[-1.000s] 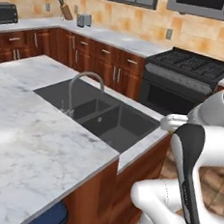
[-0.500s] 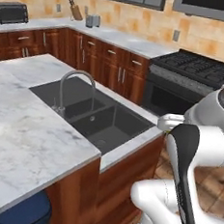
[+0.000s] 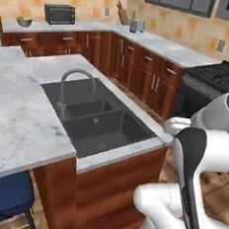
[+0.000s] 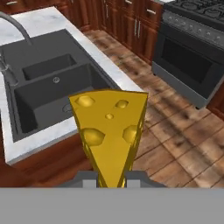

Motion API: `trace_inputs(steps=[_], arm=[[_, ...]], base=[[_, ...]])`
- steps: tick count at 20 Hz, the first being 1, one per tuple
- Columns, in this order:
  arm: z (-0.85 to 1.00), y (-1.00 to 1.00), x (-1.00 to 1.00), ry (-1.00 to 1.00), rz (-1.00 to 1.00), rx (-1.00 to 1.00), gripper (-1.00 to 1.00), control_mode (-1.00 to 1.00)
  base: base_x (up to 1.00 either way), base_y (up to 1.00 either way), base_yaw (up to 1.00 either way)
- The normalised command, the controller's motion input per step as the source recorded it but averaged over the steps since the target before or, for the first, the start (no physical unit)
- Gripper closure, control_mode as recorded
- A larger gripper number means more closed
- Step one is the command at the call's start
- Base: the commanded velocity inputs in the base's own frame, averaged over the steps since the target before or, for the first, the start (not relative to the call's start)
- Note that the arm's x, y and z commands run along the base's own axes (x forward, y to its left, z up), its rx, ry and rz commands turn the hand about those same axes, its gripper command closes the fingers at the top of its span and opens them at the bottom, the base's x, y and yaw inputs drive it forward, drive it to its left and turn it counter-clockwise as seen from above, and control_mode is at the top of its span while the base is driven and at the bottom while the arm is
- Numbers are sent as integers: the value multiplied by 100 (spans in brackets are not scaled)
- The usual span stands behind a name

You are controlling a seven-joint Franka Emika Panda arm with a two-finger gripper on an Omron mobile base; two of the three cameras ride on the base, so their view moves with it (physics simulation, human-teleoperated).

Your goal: Pick the cheese from the fridge and the cheese grater from the cabinet and place them next to the salad bowl.

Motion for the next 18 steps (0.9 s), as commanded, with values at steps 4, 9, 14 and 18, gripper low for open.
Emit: trace_inputs(steps=[4, 9, 14, 18], arm=[[0, 0, 0, 0, 0, 0, 100, 100], [0, 0, 0, 0, 0, 0, 100, 100], [0, 0, 0, 0, 0, 0, 100, 100], [0, 0, 0, 0, 0, 0, 100, 100]], base=[[46, -94, 65], [41, -100, 52], [49, -100, 43], [59, -100, 43]])
